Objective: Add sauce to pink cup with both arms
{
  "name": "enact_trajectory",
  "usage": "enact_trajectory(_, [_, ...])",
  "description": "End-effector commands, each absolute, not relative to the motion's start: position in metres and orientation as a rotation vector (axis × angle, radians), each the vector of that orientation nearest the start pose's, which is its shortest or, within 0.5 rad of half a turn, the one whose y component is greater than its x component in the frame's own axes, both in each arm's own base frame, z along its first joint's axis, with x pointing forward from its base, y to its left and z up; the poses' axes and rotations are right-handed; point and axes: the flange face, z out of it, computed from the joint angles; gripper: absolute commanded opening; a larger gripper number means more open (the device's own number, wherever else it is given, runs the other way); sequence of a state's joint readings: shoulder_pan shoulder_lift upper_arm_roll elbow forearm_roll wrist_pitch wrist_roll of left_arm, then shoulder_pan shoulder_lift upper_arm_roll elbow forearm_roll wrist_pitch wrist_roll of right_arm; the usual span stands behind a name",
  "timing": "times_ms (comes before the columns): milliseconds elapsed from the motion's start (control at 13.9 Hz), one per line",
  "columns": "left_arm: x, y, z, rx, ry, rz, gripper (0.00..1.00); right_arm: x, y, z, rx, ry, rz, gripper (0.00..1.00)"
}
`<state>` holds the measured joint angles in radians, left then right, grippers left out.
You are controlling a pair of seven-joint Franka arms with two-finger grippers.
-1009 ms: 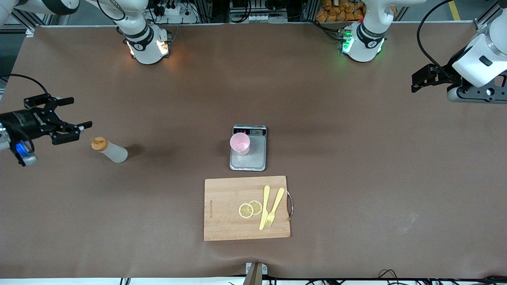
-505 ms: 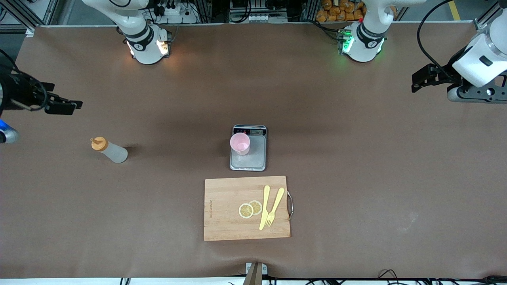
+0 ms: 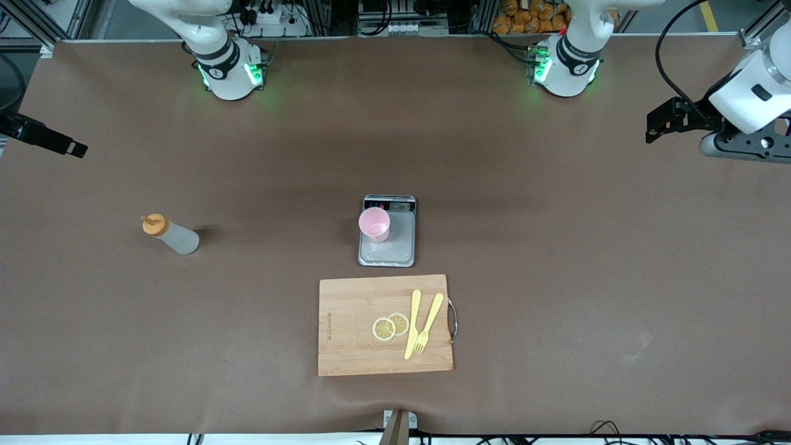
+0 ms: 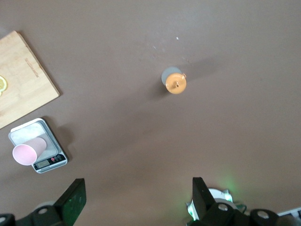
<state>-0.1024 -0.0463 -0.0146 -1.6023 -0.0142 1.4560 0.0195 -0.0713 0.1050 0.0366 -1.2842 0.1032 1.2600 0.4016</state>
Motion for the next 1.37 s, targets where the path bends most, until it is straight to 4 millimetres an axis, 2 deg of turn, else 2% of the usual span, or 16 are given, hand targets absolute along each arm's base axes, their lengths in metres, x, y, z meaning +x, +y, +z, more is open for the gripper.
enact_trajectory(0, [0.524,-0.06,0.632,-3.128,0.228,0.135,1.0,0.552,0.004,0.668,-3.029,0.58,0.144,1.0])
enact_trajectory(216, [0.525,-0.059,0.631,-3.127,0.223,0.123,1.0,0.553,0.004,0.665,-3.04,0.514,0.132,1.0])
enact_trajectory(505, [0.529,-0.061,0.635,-3.134,0.214,0.068,1.0,0.539,0.008,0.659,-3.053,0.432,0.037,1.0])
enact_trajectory(937, [0.529,-0.054,0.638,-3.136,0.195,0.053,1.0,0.543,0.004,0.661,-3.083,0.438,0.016,1.0])
enact_trajectory(1298, [0.528,-0.06,0.636,-3.133,0.205,0.065,1.0,0.548,0.003,0.66,-3.107,0.436,-0.021,1.0])
